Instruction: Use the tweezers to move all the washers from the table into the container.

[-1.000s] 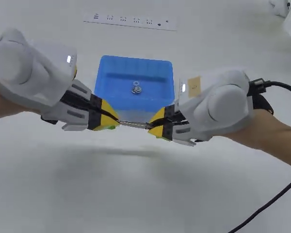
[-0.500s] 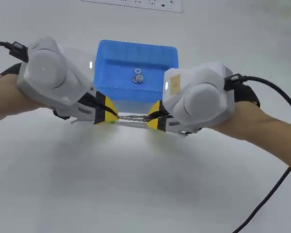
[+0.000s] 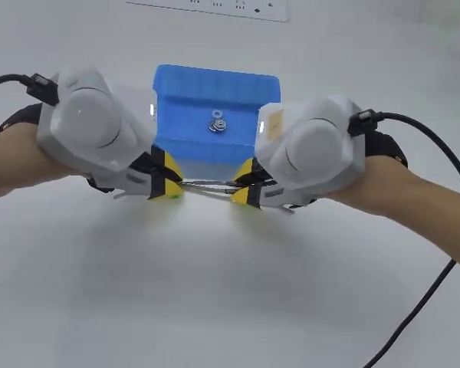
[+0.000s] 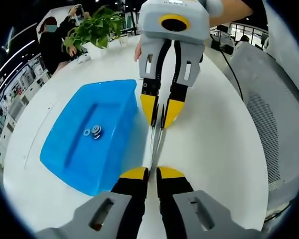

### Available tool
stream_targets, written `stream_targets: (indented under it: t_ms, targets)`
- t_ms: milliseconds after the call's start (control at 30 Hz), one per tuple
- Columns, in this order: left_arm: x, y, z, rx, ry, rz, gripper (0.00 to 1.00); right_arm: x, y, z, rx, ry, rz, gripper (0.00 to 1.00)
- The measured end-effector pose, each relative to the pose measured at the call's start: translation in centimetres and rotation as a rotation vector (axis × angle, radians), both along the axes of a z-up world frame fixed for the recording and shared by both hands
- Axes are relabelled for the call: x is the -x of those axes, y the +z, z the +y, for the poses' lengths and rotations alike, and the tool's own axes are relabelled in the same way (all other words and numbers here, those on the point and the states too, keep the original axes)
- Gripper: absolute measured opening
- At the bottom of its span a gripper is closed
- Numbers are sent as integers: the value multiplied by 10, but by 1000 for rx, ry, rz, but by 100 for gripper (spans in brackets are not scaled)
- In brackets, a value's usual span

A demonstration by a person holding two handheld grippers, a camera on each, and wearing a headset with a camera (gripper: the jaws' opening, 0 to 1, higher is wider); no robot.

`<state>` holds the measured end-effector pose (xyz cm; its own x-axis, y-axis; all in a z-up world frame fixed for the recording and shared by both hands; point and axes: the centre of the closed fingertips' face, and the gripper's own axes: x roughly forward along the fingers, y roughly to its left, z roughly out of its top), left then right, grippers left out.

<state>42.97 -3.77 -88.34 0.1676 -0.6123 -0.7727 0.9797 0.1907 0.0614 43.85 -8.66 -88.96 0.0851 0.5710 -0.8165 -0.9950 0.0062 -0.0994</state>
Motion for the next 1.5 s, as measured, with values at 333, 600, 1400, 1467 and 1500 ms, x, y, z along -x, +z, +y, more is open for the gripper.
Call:
stream_targets:
  t_ms: [333,600,1400,1467,1500]
  targets:
    - [3,9,9,26,92,32,14,-3,4,-5,3,-43,15,17]
    - [12,62,11,351,345,69,19,14,57,-14,-290,-287,92,18]
    - [115,117,25,460,506,-29,99,90,139,-70,-560,-475,-127,97]
    - [116,121,27,475,533,-41,99,95,137,-71,-538,-473,-131,100]
    - [118,124,27,480,543,-46,99,96,136,-71,-533,-474,-125,100]
